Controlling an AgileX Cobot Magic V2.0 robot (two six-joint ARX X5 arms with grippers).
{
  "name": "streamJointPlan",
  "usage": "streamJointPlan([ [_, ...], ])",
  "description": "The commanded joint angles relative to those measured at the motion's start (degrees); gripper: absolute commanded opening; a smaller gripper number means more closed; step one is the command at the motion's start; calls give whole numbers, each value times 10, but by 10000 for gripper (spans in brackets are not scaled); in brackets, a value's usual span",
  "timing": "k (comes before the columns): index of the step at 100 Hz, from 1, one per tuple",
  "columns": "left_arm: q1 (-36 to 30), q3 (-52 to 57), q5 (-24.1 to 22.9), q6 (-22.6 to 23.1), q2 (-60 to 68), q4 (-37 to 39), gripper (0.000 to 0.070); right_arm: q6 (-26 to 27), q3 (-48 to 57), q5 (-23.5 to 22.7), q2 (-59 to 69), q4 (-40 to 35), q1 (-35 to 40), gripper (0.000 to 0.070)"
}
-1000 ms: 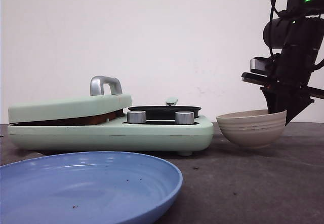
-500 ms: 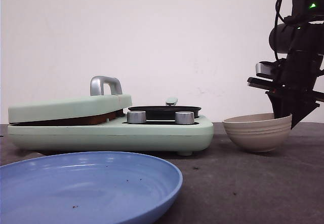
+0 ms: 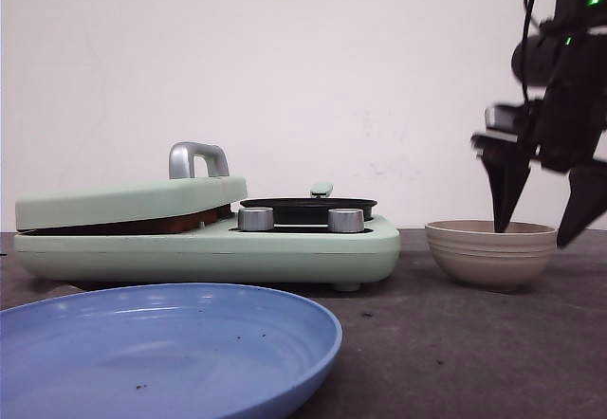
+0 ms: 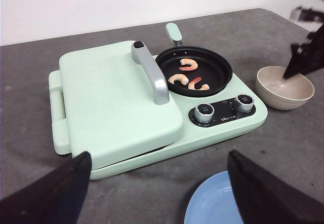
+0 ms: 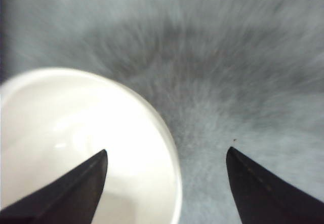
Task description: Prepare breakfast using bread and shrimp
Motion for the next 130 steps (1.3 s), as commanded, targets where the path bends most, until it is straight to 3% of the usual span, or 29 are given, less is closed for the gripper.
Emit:
streamJointPlan([
  [1,-2,1,1,2,0,5,469,-4,12,-1,-23,7,-2,464],
  [19,-2,1,1,1,1,18,469,-4,12,-4,-100,10,-2,463],
  [31,-2,1,-5,-2,1,36,466,2,12,-51,-160,31,1,463],
  [52,-2,1,-29,-30,12,80,349,16,12,-111,-267,87,21,462],
  [65,-2,1,-28,-53,34,109,345,12,11,-137,-322,76,58,458],
  [69,-2,1,-28,-62,42,115,330,8,11,-136,-336,73,72,436],
  [75,-2,1,-28,-70,54,125,229,0,10,-136,-355,72,95,332],
  [83,-2,1,-27,-73,70,136,55,-20,10,-136,-375,72,130,0],
  [86,-2,1,-27,-73,76,140,0,-27,10,-135,-382,72,144,0],
  [110,-2,1,-16,-89,106,168,0,-46,-18,-117,-418,87,229,3],
  [123,-2,1,4,-108,107,198,0,-46,-99,-112,-458,181,268,2],
  [130,-2,0,4,-115,105,203,0,-42,-155,-86,-487,243,289,2],
])
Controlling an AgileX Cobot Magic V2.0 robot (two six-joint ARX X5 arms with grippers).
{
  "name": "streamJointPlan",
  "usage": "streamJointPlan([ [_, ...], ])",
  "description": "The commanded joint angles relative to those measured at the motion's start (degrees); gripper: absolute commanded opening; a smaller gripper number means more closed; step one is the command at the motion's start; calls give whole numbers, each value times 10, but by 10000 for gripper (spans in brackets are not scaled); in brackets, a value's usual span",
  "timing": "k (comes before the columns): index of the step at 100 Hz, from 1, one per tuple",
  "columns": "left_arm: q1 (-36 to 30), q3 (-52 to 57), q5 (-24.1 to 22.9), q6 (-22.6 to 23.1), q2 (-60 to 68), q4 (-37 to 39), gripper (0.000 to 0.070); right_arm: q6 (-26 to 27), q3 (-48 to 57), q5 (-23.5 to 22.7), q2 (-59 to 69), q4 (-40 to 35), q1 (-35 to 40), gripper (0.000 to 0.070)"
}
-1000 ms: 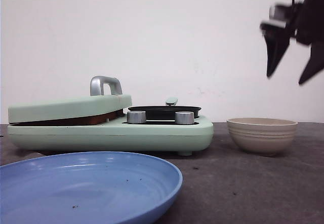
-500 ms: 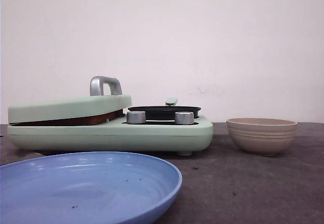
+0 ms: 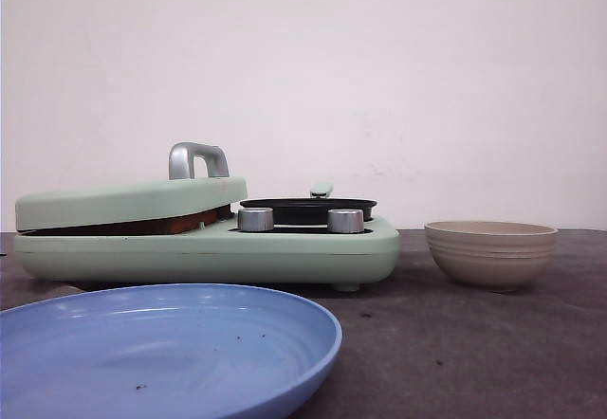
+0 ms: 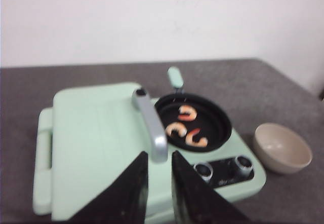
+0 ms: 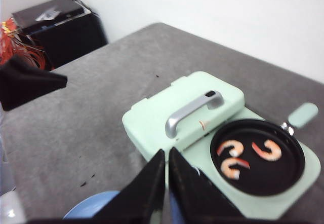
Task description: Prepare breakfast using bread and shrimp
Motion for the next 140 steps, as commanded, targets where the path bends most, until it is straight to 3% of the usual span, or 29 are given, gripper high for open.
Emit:
streamJointPlan([
  [1,-1,2,3,-17,-1,9,0,0,-40,20,-21,59,20,3],
  [17,-1,-1,16,-22,-35,33,0,18,-169,87,-89,155,56,3],
  [32,-1,-24,16,-33,-69,35,0,55,-296,107,-144,220,69,3],
  [49,-6,-142,23,-97,-107,117,0,112,-432,148,-179,345,85,3],
  [61,-18,-211,15,-75,-150,129,1,113,-503,168,-185,412,105,3],
  [84,-20,-261,-12,-63,-215,103,0,101,-575,181,-185,455,120,3],
  [99,-20,-260,-38,-95,-227,100,1,111,-574,180,-185,430,120,3],
  [108,-21,-260,-38,-126,-229,83,2,111,-574,181,-185,418,120,3],
  [140,-20,-260,-38,-124,-229,76,1,112,-574,181,-185,421,120,3],
])
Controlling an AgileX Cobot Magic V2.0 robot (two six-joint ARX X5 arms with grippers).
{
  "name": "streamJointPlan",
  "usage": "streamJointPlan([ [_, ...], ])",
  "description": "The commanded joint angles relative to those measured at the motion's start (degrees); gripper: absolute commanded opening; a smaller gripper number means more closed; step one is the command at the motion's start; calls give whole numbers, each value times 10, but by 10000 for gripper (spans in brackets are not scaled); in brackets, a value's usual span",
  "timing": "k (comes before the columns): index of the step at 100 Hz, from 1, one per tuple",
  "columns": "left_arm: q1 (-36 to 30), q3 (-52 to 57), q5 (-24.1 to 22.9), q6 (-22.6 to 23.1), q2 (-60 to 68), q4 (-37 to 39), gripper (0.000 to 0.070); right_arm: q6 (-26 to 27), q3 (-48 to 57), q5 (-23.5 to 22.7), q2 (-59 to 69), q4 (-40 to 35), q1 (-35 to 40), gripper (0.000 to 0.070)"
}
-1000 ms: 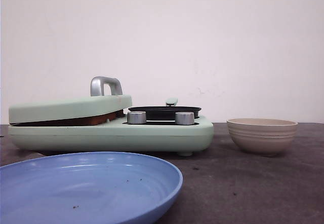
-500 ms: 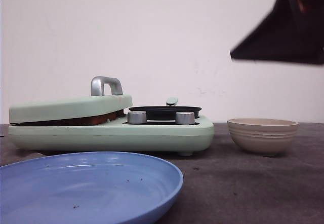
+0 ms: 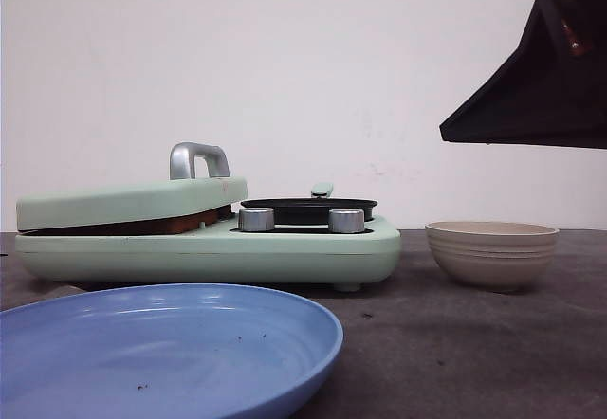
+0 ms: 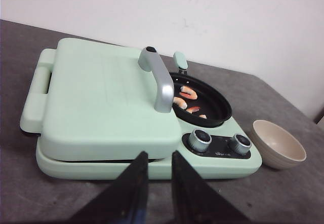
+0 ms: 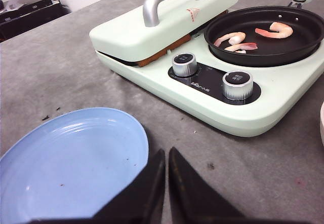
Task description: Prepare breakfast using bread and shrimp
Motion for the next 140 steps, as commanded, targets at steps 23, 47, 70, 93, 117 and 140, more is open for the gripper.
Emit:
streamJointPlan([
  [23,-2,-1,-2,-2,0,7,0,6,5,2,2,6,5,3],
  [47,5,-5,-43,7,-13,-22,0,6,5,2,2,6,5,3],
  [70,58,-89,-97,200,-113,52,0,6,5,2,2,6,5,3],
  [93,122,-157,-75,198,-125,46,0,6,5,2,1,12,5,3],
  [117,136,-157,-72,195,-125,-1,0,6,5,2,2,29,5,3],
  [140,136,-157,-73,195,-123,0,0,6,5,1,2,30,5,3],
])
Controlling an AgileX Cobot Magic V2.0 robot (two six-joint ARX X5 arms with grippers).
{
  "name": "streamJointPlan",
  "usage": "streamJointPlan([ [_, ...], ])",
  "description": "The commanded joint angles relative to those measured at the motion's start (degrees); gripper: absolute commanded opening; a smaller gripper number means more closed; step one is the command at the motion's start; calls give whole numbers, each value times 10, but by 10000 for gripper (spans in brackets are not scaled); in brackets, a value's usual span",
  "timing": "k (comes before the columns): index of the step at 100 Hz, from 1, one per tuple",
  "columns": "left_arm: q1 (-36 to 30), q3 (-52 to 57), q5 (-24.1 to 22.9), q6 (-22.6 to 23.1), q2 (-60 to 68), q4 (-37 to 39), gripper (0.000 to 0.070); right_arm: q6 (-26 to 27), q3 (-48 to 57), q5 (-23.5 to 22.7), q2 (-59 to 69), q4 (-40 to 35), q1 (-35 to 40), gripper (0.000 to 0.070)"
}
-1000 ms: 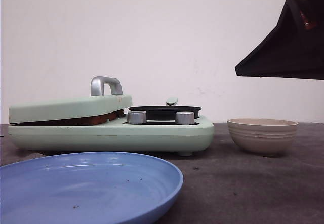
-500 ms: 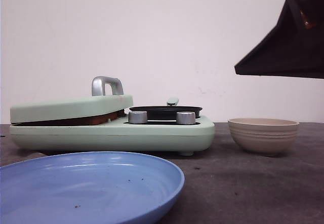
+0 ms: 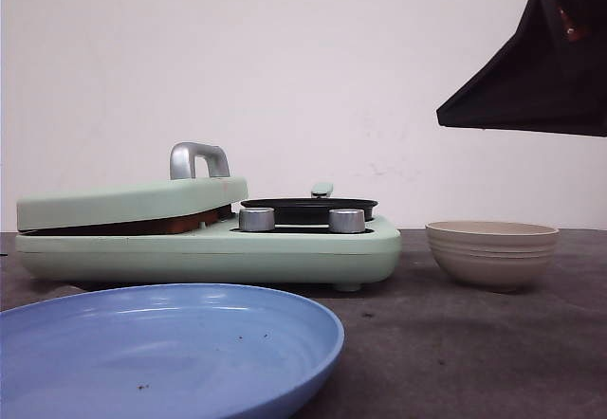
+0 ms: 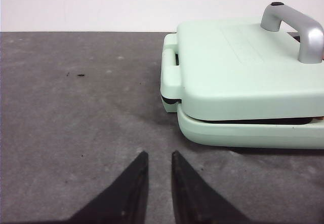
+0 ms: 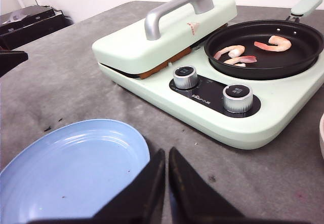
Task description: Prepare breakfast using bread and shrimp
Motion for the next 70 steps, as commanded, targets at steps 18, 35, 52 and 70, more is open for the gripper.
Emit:
streamJointPlan([
  [18,1,-10,0,3,0,-3,0,6,5,-2,2,9,5,3],
  [35,1,-10,0,3,0,-3,0,6,5,-2,2,9,5,3],
  [52,1,-10,0,3,0,-3,0,5,5,2,-49,-25,3,3],
  [70,1,-10,0,3,0,-3,0,-128,5,75,-146,-169,-59,3],
])
